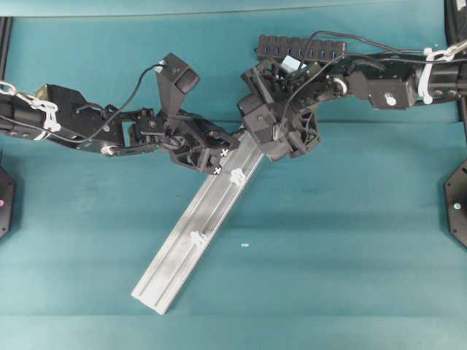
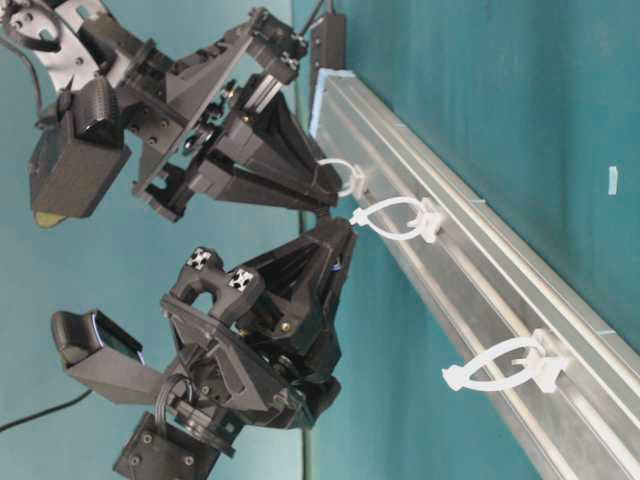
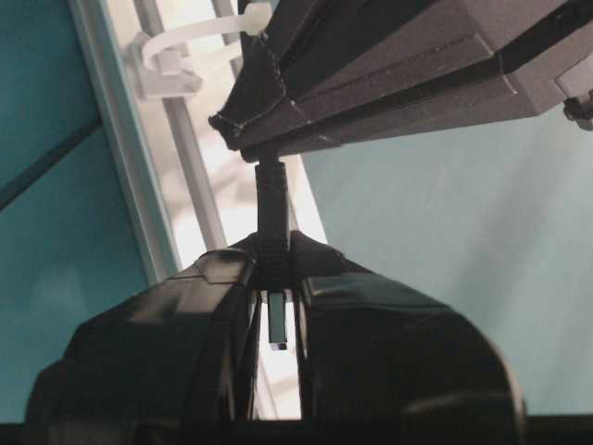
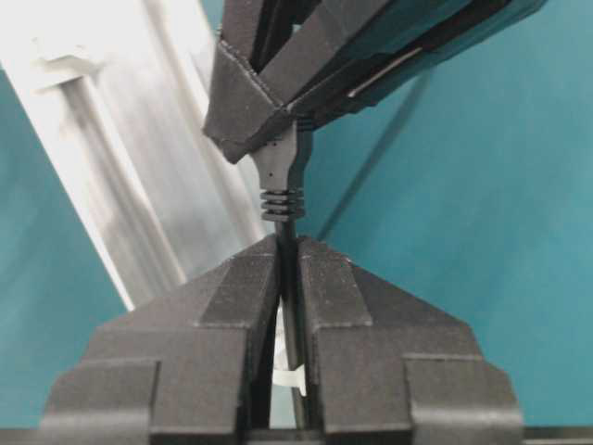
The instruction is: Pass the USB cable through three rings with both arms.
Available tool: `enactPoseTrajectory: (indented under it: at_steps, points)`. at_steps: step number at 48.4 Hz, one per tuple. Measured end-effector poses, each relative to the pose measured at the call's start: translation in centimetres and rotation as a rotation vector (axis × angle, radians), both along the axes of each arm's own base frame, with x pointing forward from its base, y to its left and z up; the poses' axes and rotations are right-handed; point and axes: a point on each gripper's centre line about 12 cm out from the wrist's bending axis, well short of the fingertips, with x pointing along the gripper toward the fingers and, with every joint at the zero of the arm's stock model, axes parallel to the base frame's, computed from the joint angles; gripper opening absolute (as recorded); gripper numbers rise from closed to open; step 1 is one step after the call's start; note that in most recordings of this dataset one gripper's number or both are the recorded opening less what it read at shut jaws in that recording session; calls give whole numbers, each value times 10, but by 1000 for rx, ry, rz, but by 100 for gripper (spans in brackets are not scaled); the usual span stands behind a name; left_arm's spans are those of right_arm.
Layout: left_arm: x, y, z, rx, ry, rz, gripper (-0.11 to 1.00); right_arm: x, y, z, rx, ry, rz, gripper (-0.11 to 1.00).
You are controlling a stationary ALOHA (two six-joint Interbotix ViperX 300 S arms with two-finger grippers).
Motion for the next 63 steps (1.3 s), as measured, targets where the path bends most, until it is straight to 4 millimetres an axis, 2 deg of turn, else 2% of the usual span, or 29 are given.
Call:
enactPoseTrajectory:
  at_steps: [33,37,46,50,53,63]
  points:
    - [1,0,2,9,-3,-4,8,1,0,0,-1,9,10,7]
    - [1,0,1,7,-2,-4,23,1,-1,1,-11,11,18,7]
    - [1,0,12,17,-28,-7,78,1,0,-1,-26,21,35,7]
    - [0,-2,20,25,-45,-12,95,1,0,-1,-49,30,55,7]
    - [-3,-3,26,27,-56,-14,99,0,0,-1,-71,38,73,7]
    - [-30,-10,55,39,-114,-18,98,-5,-1,-5,-151,104,164,7]
